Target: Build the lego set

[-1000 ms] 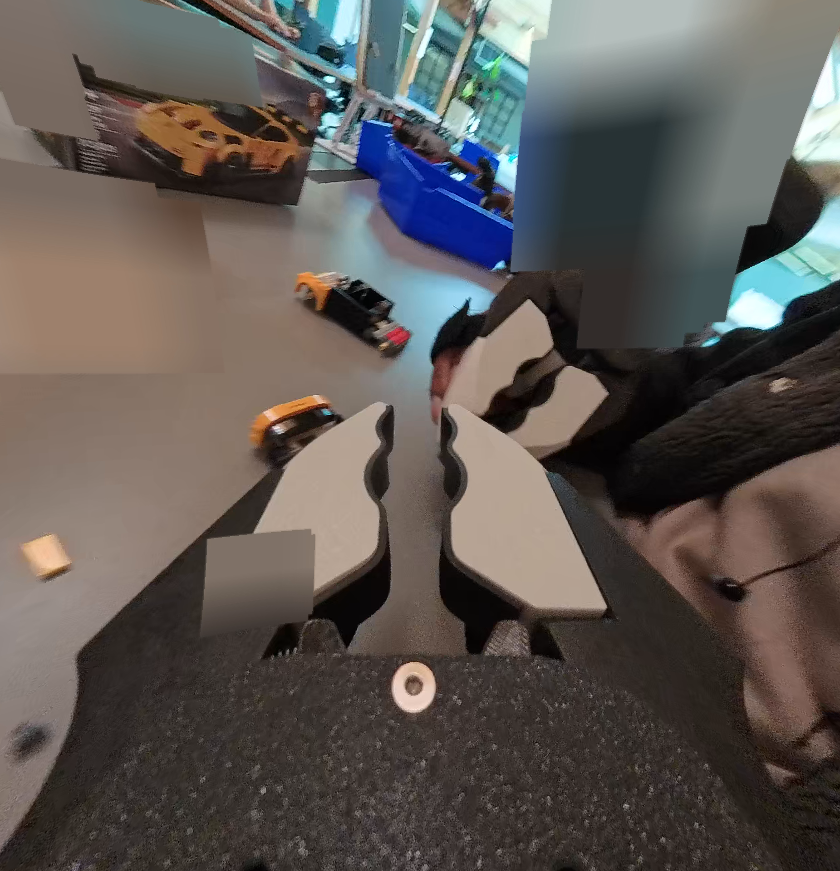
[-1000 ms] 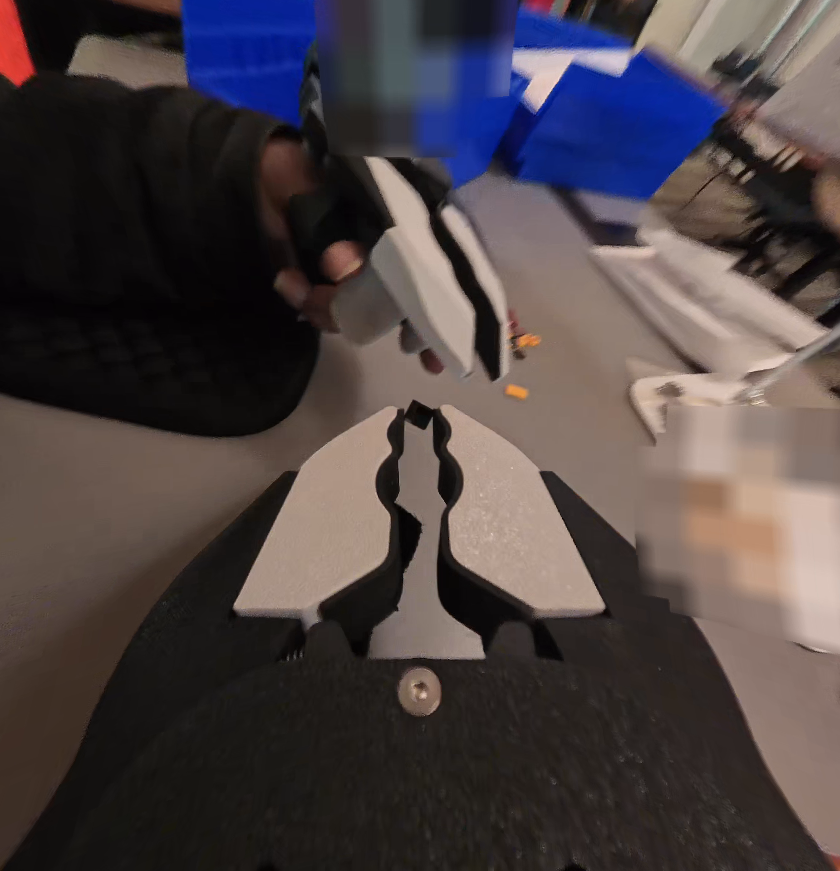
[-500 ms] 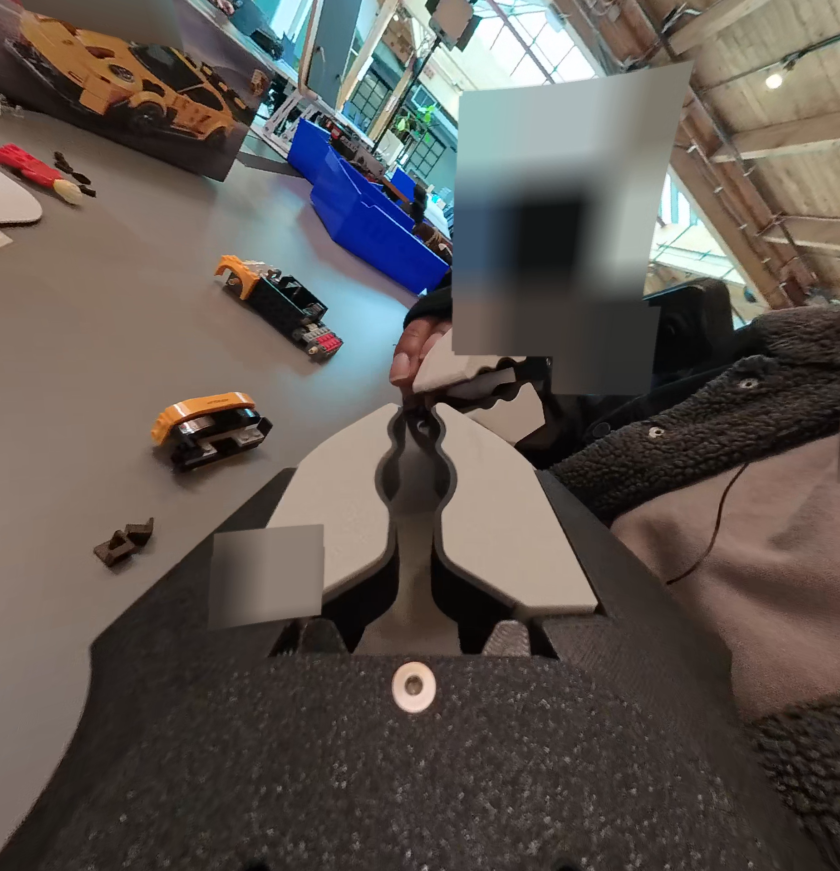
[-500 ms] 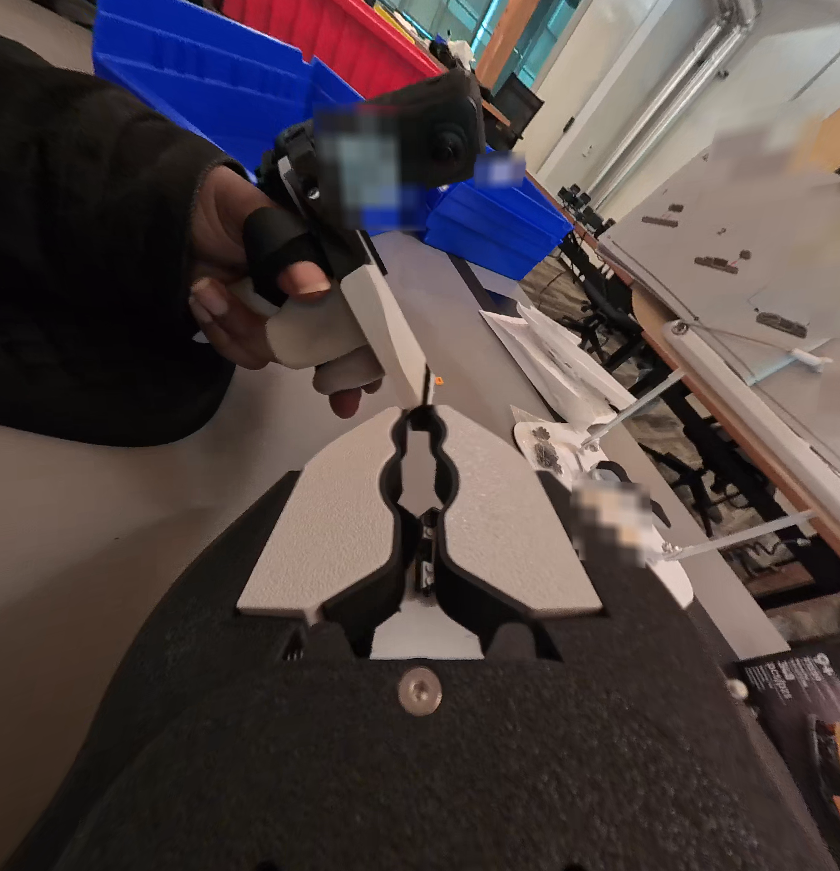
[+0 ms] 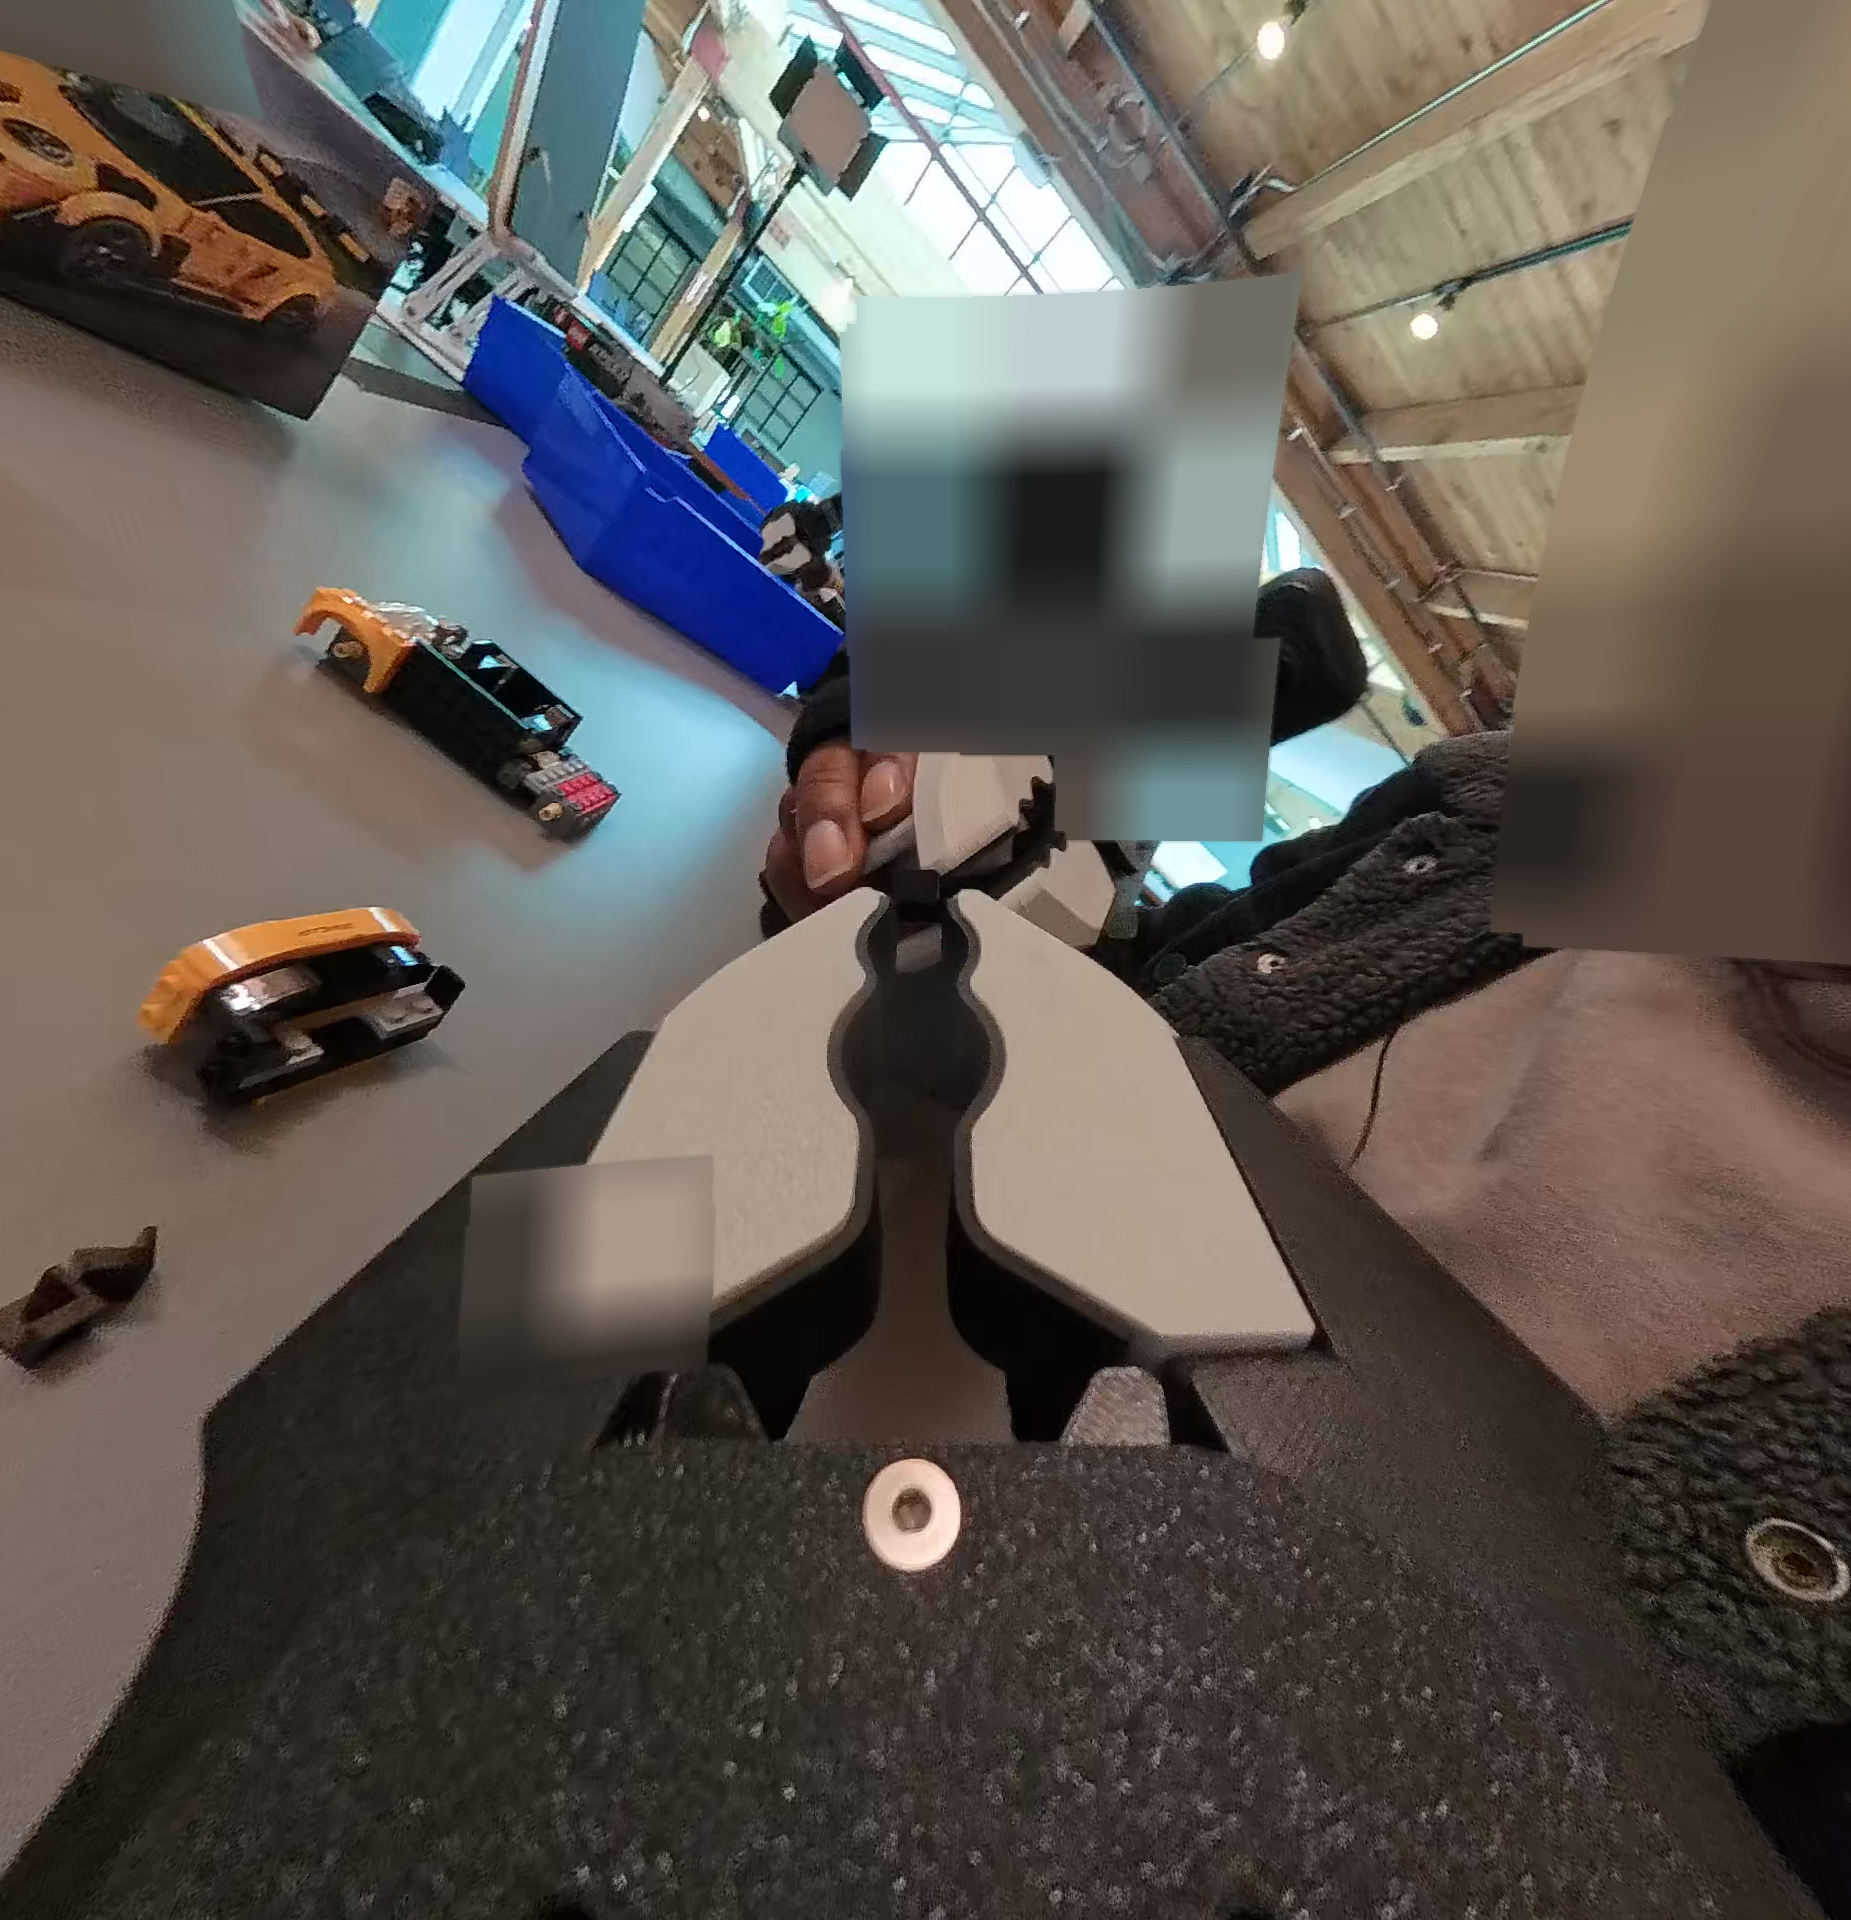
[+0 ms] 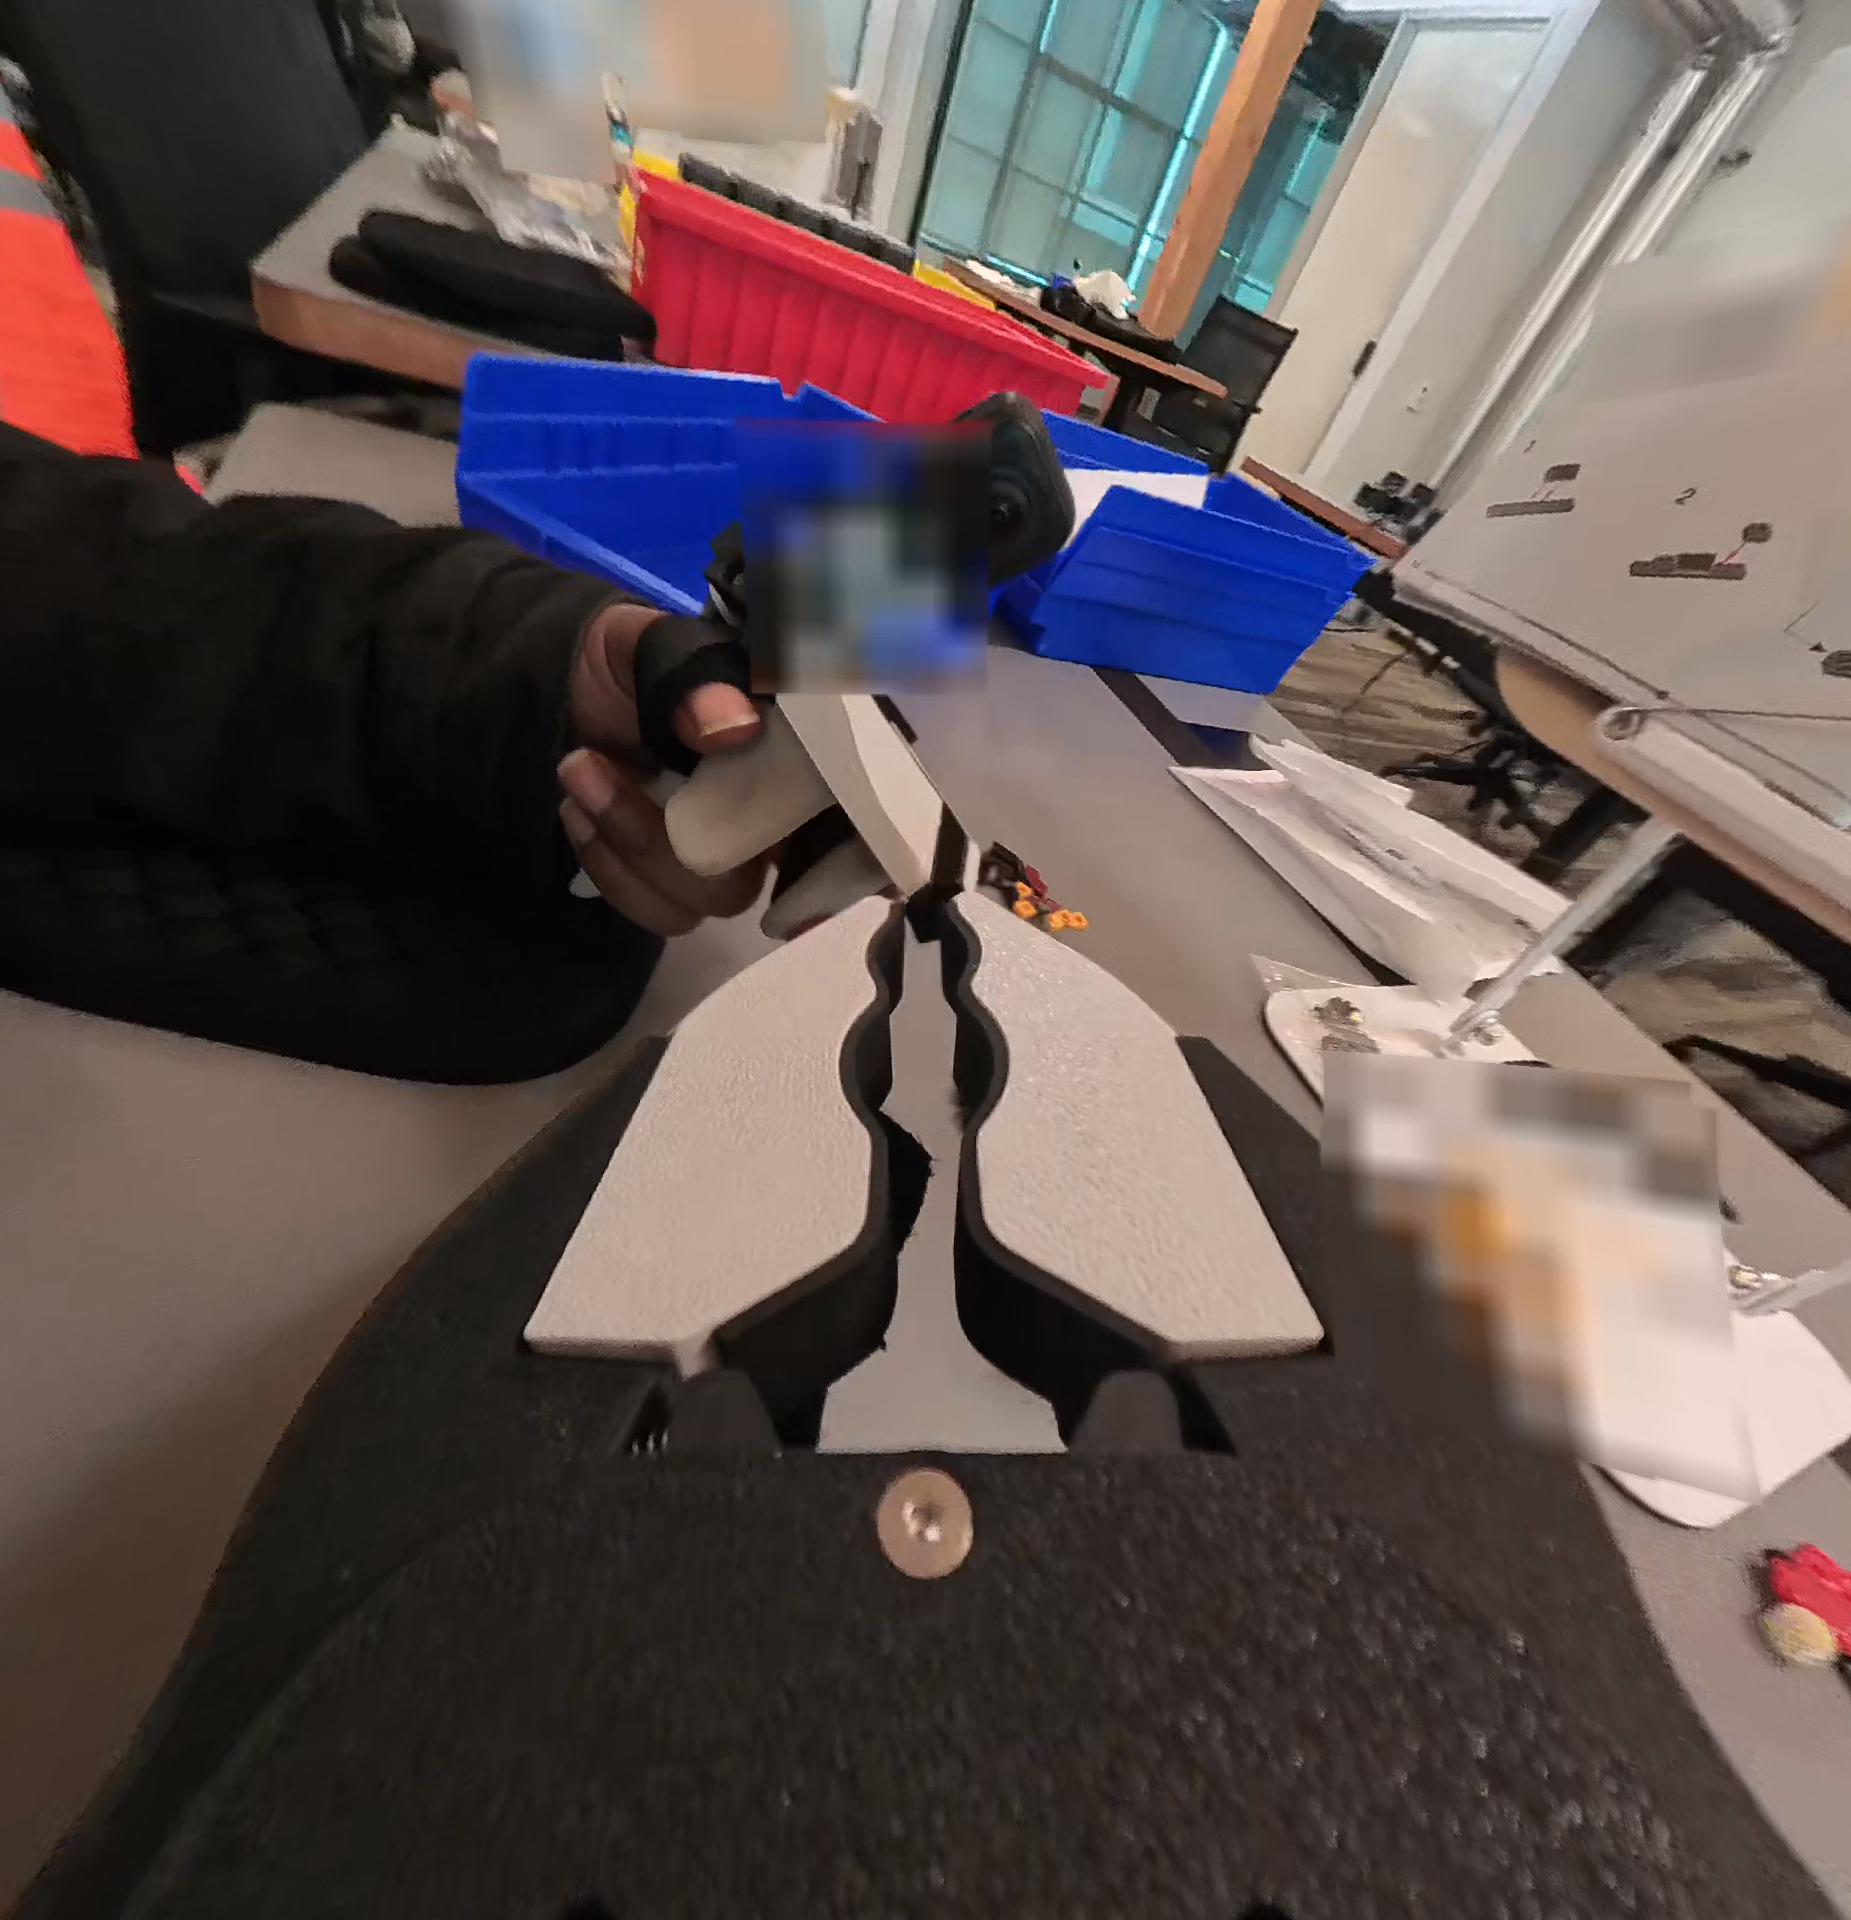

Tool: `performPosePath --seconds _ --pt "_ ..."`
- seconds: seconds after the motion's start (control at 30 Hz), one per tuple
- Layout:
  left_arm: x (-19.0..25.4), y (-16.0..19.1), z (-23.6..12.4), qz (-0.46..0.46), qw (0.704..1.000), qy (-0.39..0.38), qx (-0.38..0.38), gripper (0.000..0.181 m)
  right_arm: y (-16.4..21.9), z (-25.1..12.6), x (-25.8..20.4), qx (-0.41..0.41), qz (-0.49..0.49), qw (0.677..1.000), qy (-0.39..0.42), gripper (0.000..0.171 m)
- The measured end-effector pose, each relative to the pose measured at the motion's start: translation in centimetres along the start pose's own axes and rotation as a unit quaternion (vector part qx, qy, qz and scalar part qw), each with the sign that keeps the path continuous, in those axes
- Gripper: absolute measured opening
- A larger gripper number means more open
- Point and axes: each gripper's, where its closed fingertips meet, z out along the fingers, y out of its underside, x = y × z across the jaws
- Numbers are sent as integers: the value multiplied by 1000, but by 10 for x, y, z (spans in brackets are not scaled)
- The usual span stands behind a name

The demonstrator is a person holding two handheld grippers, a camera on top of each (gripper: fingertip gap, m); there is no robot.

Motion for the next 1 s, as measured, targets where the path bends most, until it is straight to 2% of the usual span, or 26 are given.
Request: performPosePath --seconds 0.3,0.67,1.0 --pt "19 -1 2 -1 998 70 7 7 -16 -12 -3 60 129 986 -87 10" --pt "22 -3 1 -25 994 104 21 7 -18 -16 -1 70 162 978 -114 9" --pt "34 8 6 -29 989 145 -10 8 -20 -15 -16 70 170 970 -160 13"
